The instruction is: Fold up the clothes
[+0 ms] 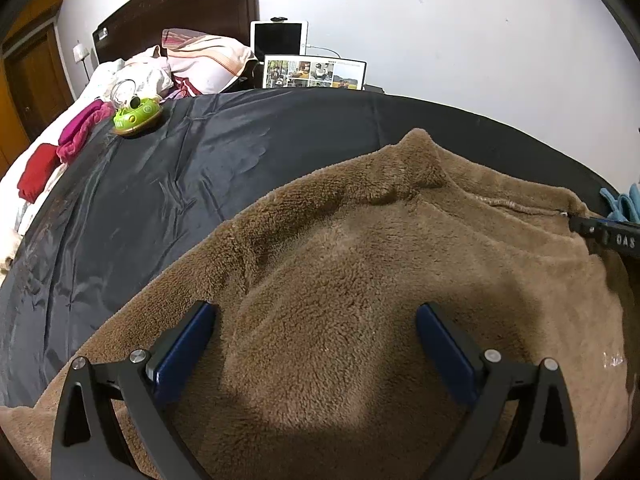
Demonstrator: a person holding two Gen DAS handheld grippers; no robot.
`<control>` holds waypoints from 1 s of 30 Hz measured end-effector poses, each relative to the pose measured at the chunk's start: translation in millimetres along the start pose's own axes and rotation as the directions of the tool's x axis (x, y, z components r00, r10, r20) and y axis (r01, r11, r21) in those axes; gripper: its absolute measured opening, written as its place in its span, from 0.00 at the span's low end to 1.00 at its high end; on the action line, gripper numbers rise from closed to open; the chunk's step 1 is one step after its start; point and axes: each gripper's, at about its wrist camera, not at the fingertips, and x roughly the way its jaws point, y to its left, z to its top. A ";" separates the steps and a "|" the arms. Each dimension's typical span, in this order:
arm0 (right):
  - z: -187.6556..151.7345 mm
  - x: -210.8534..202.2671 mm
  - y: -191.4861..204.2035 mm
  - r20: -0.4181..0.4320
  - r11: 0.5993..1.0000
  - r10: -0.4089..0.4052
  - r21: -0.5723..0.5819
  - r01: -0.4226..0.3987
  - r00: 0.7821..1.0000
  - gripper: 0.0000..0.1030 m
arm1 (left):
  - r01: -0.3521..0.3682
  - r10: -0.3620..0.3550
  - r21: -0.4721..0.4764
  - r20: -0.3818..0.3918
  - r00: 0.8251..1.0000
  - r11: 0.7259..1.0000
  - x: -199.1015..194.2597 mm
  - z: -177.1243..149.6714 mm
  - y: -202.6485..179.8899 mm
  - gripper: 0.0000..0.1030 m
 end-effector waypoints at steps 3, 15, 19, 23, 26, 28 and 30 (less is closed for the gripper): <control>8.7 -7.9 -6.5 0.059 0.999 -0.013 0.033 0.011 0.998 0.14 | -0.003 0.003 0.002 0.000 1.000 1.000 0.1 -0.2 -0.5 0.99; 21.8 19.7 0.5 0.056 0.999 -0.015 0.030 0.013 0.998 0.16 | -0.005 0.005 0.006 -0.004 1.000 1.000 2.0 2.3 -1.4 0.99; 28.2 10.0 -15.0 0.043 0.991 0.103 0.077 -0.106 0.994 0.19 | -0.002 0.002 0.006 -0.005 1.000 1.000 2.3 2.4 -0.8 0.99; 31.5 -19.4 -24.4 0.097 0.978 0.174 0.103 -0.184 0.980 0.33 | -0.001 0.001 0.007 -0.006 1.000 1.000 2.2 2.7 -1.3 0.99; 31.8 -44.7 -24.0 0.166 0.979 0.172 0.082 -0.188 0.971 0.82 | -0.001 0.001 0.006 -0.006 1.000 1.000 2.1 3.0 -2.2 0.99; 30.8 -57.5 -23.5 0.202 0.983 0.149 0.073 -0.166 0.968 0.82 | 0.001 -0.001 0.006 -0.006 1.000 1.000 2.3 3.1 -1.6 0.99; 28.6 -63.5 -21.7 0.203 0.989 0.118 0.059 -0.132 0.972 0.82 | 0.004 -0.004 0.005 -0.006 1.000 1.000 2.1 3.1 -1.2 0.99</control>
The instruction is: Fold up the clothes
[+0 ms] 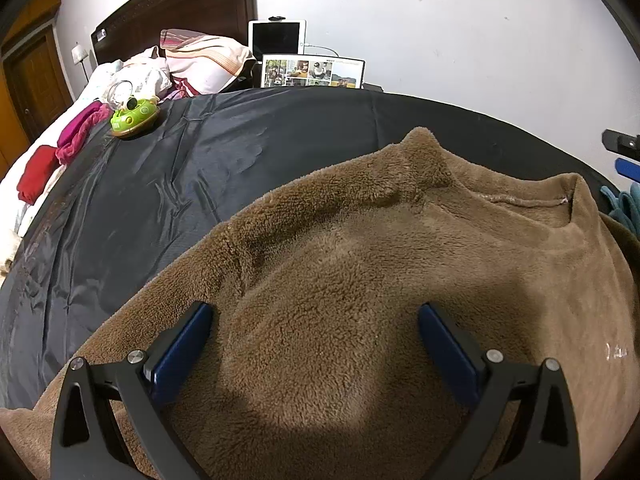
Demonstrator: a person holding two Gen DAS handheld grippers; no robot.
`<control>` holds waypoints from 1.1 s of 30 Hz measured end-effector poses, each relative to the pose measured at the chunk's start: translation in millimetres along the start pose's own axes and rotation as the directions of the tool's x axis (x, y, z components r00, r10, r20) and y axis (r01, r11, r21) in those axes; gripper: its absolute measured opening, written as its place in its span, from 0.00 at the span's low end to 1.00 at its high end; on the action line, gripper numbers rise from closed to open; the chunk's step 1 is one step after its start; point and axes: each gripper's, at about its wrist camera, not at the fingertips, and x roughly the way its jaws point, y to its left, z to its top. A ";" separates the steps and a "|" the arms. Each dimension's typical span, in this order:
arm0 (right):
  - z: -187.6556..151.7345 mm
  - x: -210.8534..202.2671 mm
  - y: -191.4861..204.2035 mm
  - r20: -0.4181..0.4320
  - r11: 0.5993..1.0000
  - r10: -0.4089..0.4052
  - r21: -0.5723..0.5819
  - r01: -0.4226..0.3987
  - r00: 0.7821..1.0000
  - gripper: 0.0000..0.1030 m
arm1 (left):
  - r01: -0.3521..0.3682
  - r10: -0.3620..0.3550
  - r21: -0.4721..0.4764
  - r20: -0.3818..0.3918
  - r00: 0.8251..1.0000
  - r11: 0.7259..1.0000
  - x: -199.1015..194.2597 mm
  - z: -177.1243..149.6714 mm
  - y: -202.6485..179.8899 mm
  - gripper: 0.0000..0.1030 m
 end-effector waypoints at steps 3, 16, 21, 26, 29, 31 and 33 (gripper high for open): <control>-14.0 -6.8 5.7 -0.012 0.995 -0.078 -0.059 0.077 0.997 0.75 | 0.001 -0.001 0.000 0.000 1.000 1.000 -0.1 -0.1 0.2 0.99; -59.6 37.8 13.7 -0.112 0.986 -0.086 -0.154 0.069 0.990 0.28 | -0.003 0.003 0.002 -0.001 1.000 1.000 0.0 0.0 -0.5 0.99; -51.1 57.4 5.1 -0.123 0.995 -0.066 -0.084 0.056 0.990 0.28 | -0.005 0.005 0.004 -0.002 1.000 1.000 0.0 0.0 -1.0 0.99; -52.5 59.9 8.8 -0.094 0.990 -0.093 -0.116 0.082 0.991 0.28 | -0.006 0.006 0.004 -0.003 1.000 1.000 0.1 0.5 -1.7 0.99; -52.9 58.7 6.7 -0.094 0.990 -0.086 -0.120 0.075 0.992 0.29 | -0.004 0.004 0.004 -0.003 1.000 1.000 0.1 0.2 -1.2 0.99; -51.4 59.2 7.9 -0.100 0.990 -0.079 -0.128 0.066 0.992 0.30 | -0.003 0.003 0.003 -0.003 1.000 1.000 0.1 0.3 -1.1 0.99; -52.0 49.3 5.8 -0.110 0.992 -0.048 -0.122 0.034 0.993 0.31 | -0.003 0.003 0.002 -0.003 1.000 1.000 0.4 0.8 -1.8 0.99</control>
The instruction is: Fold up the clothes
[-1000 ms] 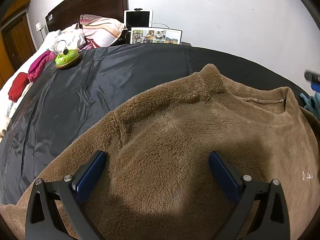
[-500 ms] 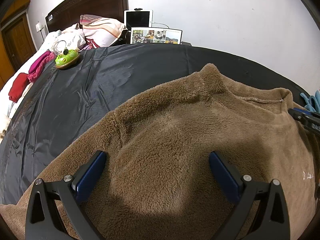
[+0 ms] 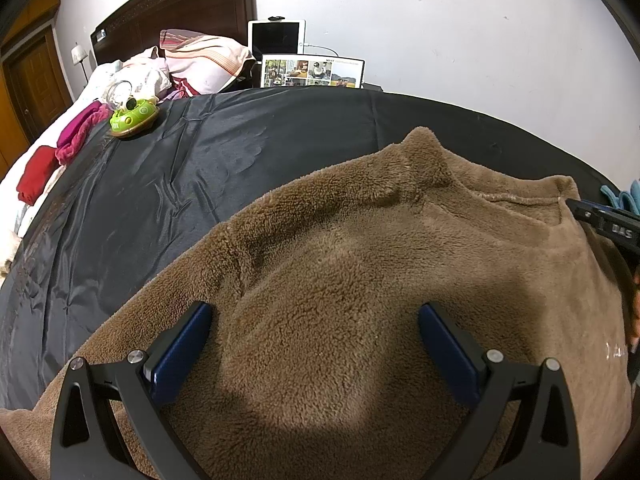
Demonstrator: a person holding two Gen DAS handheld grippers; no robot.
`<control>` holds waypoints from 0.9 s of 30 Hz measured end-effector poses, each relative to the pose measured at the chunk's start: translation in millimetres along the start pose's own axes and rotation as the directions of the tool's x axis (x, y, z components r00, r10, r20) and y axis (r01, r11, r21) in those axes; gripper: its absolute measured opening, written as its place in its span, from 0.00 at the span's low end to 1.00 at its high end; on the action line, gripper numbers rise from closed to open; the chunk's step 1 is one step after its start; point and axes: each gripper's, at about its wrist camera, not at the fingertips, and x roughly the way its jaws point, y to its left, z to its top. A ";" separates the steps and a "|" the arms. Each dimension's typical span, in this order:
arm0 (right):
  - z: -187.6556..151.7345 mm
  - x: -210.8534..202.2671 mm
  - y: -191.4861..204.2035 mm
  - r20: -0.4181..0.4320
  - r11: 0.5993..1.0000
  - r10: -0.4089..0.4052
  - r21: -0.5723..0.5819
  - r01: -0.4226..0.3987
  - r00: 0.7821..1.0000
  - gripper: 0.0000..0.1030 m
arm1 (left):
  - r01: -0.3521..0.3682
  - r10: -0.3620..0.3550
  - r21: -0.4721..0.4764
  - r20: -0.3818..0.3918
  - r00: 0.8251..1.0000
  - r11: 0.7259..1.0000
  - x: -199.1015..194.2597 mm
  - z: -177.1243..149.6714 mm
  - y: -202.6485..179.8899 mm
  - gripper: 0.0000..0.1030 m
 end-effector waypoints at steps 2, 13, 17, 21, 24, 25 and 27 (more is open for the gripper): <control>-3.1 -22.0 -4.1 0.021 0.999 0.041 0.015 -0.041 0.999 0.33 | 0.000 0.000 0.000 0.000 1.000 1.000 0.1 0.1 0.4 0.99; -110.0 -160.6 -8.7 0.059 0.993 0.114 -0.026 -0.112 0.992 0.81 | 0.003 -0.003 0.000 -0.001 1.000 1.000 -0.1 0.5 1.0 0.99; -161.1 -170.8 -9.5 0.022 0.991 0.132 -0.004 -0.132 0.991 0.81 | 0.000 0.001 0.046 -0.033 0.999 0.999 -8.2 -2.8 1.2 0.99; -199.1 -164.2 -9.9 -0.014 0.990 0.144 0.011 -0.144 0.989 0.81 | 0.071 -0.067 0.135 -0.032 0.997 0.988 -58.9 -29.9 -1.2 0.99; -215.0 -158.6 -12.0 -0.031 0.986 0.166 0.025 -0.165 0.986 0.81 | 0.088 -0.089 0.225 -0.004 0.996 0.970 -103.9 -61.4 5.2 0.99; -218.5 -158.0 -12.7 -0.031 0.984 0.175 0.029 -0.174 0.984 0.81 | 0.098 -0.100 0.243 -0.001 0.995 0.965 -115.5 -71.2 9.9 0.99; -225.2 -160.9 -14.1 -0.023 0.981 0.192 0.030 -0.192 0.981 0.81 | 0.124 -0.128 0.278 -0.005 0.992 0.953 -138.0 -97.3 20.7 0.99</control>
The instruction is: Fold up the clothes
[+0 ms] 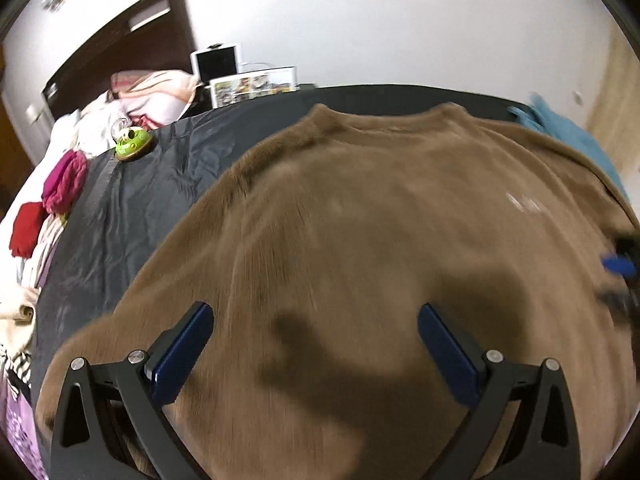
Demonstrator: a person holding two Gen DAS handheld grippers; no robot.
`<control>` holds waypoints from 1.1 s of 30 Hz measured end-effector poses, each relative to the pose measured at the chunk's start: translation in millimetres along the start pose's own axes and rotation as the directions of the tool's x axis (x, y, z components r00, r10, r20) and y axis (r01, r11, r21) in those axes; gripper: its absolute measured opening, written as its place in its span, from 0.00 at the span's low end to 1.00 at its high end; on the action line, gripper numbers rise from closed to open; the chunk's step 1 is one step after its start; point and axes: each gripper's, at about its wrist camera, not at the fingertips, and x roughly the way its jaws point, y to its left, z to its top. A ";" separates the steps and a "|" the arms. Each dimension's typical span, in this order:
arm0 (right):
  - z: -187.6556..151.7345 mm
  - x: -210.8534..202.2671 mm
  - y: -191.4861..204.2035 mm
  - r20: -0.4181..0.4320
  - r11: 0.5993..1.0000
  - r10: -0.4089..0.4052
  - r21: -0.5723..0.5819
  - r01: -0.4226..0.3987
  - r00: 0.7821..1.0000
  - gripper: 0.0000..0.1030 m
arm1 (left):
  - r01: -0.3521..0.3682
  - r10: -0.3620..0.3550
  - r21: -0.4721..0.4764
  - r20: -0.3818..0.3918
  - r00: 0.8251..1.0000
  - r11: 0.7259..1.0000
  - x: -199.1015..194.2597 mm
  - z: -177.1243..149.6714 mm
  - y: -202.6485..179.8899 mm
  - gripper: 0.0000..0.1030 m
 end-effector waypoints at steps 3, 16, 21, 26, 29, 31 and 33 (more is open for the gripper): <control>-10.9 -0.4 5.2 -0.017 0.999 0.017 -0.043 -0.018 1.000 0.81 | 0.037 -0.037 0.033 -0.013 0.999 0.999 -15.5 -34.6 -5.7 0.99; -35.4 -10.3 -17.4 -0.016 0.973 -0.148 -0.184 0.142 0.989 0.84 | 0.089 -0.088 0.090 -0.020 0.996 0.992 -24.0 -114.0 3.1 1.00; -41.6 -18.6 -12.4 0.005 0.971 -0.156 -0.184 0.154 0.988 0.84 | 0.062 -0.061 0.105 -0.012 0.998 0.993 -30.1 -119.6 5.9 1.00; -49.4 -35.7 -2.3 0.025 0.972 -0.110 -0.207 0.113 0.994 0.84 | 0.021 -0.025 0.165 0.023 0.999 0.986 -52.5 -123.1 -8.5 1.00; -63.6 -58.0 13.4 0.036 0.966 0.010 -0.258 -0.001 0.999 0.84 | 0.069 -0.085 0.236 0.058 0.995 0.969 -81.0 -133.0 -21.1 1.00; -77.3 -70.4 24.5 0.015 0.950 0.089 -0.302 -0.081 0.996 0.84 | 0.129 -0.153 0.277 0.068 0.986 0.952 -98.7 -141.9 -31.7 1.00; -92.0 -77.9 33.2 -0.021 0.929 0.154 -0.336 -0.152 0.988 0.84 | 0.178 -0.208 0.319 0.063 0.976 0.931 -109.8 -153.6 -42.2 1.00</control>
